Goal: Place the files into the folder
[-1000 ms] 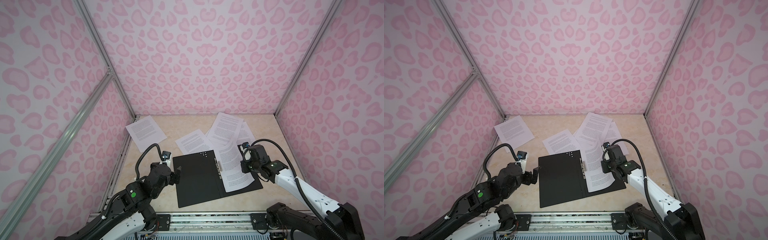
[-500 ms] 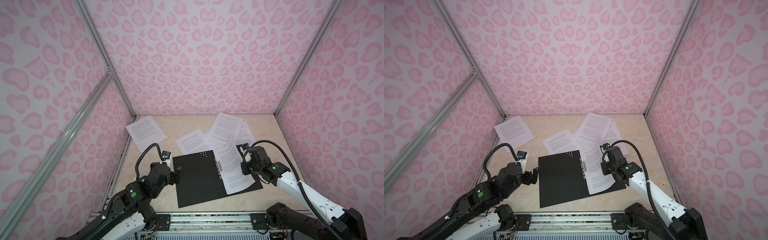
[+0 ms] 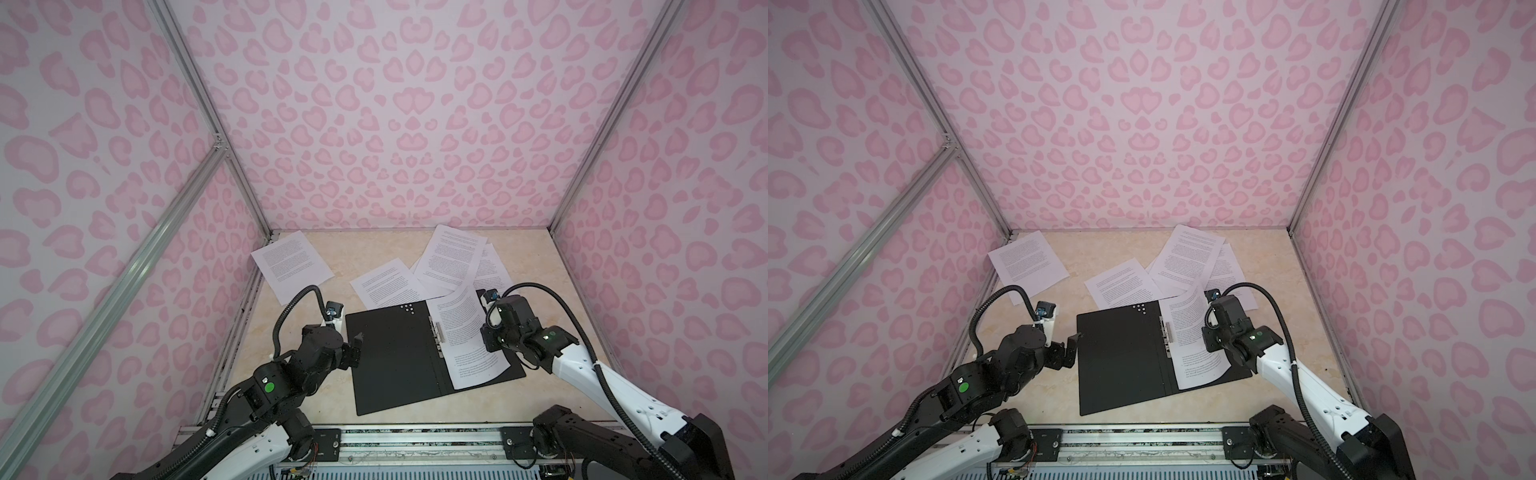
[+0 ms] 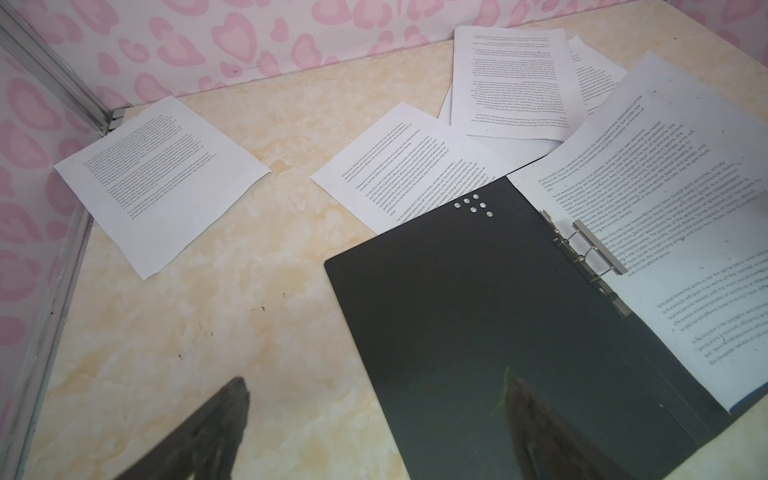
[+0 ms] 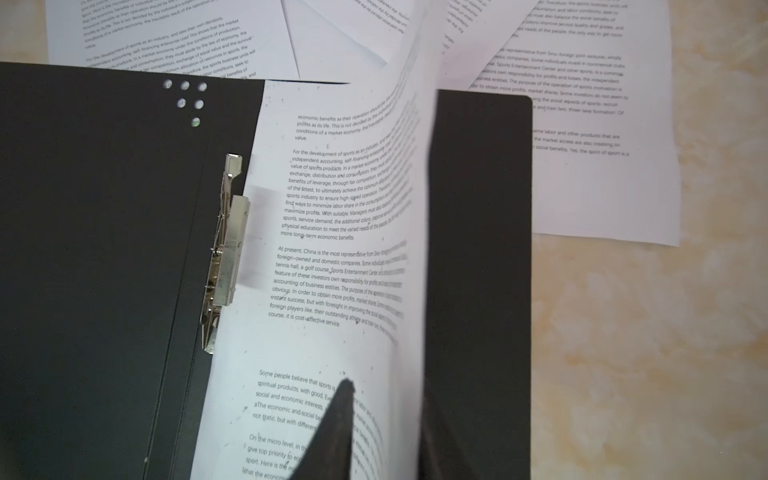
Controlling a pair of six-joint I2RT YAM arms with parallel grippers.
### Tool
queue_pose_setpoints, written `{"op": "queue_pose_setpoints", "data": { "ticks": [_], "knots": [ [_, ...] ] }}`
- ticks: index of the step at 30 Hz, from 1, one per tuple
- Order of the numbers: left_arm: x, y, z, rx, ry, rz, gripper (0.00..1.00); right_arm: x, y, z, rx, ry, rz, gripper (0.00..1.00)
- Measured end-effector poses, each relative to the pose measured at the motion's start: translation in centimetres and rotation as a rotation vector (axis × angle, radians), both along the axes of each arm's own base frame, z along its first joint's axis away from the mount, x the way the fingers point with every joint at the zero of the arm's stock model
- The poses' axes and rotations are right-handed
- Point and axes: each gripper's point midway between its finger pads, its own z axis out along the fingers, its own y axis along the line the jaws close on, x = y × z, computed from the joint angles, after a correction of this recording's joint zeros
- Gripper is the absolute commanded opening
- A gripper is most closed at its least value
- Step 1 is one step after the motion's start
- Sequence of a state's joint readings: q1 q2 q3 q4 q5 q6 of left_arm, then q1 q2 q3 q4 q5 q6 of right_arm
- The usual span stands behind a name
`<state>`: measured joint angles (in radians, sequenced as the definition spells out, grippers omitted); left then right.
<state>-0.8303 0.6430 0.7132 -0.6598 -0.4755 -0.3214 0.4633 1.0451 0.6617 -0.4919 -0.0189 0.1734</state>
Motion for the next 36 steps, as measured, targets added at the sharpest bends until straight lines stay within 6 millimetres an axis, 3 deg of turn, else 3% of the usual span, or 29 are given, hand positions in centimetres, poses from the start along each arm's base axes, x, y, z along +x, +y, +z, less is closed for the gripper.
{"op": "queue_pose_setpoints", "data": {
  "ticks": [7, 10, 11, 12, 23, 27, 31, 32, 36],
  "knots": [
    [0.0, 0.0, 0.0, -0.001, 0.001, 0.0, 0.97, 0.6, -0.3, -0.5, -0.016, -0.003, -0.03, 0.59],
    [0.0, 0.0, 0.0, -0.003, 0.002, -0.002, 0.97, 0.8, -0.5, -0.9, -0.032, 0.004, -0.041, 0.75],
    [0.0, 0.0, 0.0, -0.003, 0.002, -0.002, 0.97, 0.9, -0.6, -1.0, -0.038, 0.004, -0.045, 0.9],
    [0.0, 0.0, 0.0, -0.003, 0.002, -0.002, 0.97, 0.9, -0.6, -1.1, -0.038, 0.005, -0.053, 0.98],
    [0.0, -0.1, 0.0, -0.003, 0.004, -0.004, 0.97, 1.6, -2.0, -0.2, -0.077, -0.039, -0.132, 0.98],
    [0.0, 0.0, 0.0, -0.004, 0.003, -0.002, 0.97, 2.4, -2.3, 2.5, 0.024, -0.12, -0.222, 0.99],
    [0.0, 0.0, 0.0, -0.005, 0.002, -0.003, 0.97, 3.0, -3.9, 3.1, 0.207, -0.127, -0.362, 0.99],
    [0.0, 0.0, 0.0, -0.007, 0.002, -0.004, 0.97, 2.9, -3.6, 2.8, 0.244, -0.116, -0.358, 0.99],
    [-0.2, -0.2, 0.0, -0.015, 0.008, -0.014, 0.97, 1.5, 0.9, 2.0, 0.348, -0.045, -0.233, 0.84]
  ]
}}
